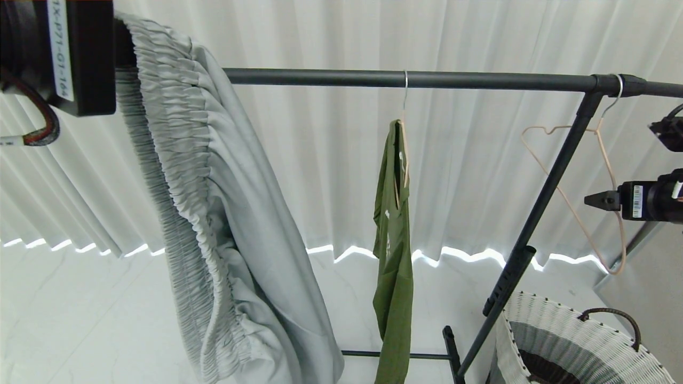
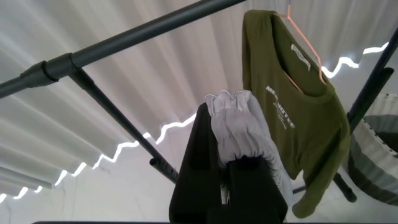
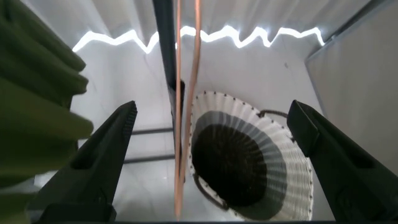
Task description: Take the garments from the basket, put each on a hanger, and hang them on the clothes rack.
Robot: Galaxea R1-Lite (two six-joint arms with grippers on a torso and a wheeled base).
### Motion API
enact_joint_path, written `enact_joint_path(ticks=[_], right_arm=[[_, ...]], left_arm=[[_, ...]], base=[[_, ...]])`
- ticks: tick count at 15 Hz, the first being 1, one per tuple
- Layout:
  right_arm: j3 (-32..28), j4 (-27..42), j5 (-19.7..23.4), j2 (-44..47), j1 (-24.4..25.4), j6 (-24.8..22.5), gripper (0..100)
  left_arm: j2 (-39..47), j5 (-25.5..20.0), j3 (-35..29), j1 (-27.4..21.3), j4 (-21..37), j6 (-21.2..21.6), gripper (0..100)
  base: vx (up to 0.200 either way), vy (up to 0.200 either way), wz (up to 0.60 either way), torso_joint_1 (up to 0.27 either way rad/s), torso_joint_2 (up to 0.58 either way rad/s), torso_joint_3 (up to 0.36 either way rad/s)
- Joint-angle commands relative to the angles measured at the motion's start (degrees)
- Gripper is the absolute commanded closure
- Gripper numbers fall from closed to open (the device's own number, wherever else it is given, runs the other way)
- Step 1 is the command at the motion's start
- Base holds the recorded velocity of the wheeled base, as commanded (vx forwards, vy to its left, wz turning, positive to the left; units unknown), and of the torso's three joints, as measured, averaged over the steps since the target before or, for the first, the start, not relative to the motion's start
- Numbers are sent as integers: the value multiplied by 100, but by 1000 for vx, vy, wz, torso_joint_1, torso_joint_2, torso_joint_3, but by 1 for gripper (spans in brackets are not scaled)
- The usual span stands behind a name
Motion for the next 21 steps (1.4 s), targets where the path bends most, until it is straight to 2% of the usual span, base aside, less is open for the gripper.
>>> enact_joint_path(ticks=[1,5,17,18,21], right_arm=[[-298,-55,8,616,-17,24,0],[-957,-11,-1,1160,-87,296,0],[-922,314,-1,1073,-70,419,0],[-922,314,-1,1073,-70,419,100],[-922,323,-1,1073,-70,428,100]], left_arm=[[5,3,14,29,-5,-1,100],[32,3,76,178,-5,-9,100],[23,-6,137,187,-5,-9,100],[14,-6,137,187,-5,-9,100],[14,-6,129,187,-5,-9,100]], base=[[0,0,0,0,0,0],[0,0,0,0,0,0],[0,0,0,0,0,0],[0,0,0,0,0,0],[0,0,0,0,0,0]])
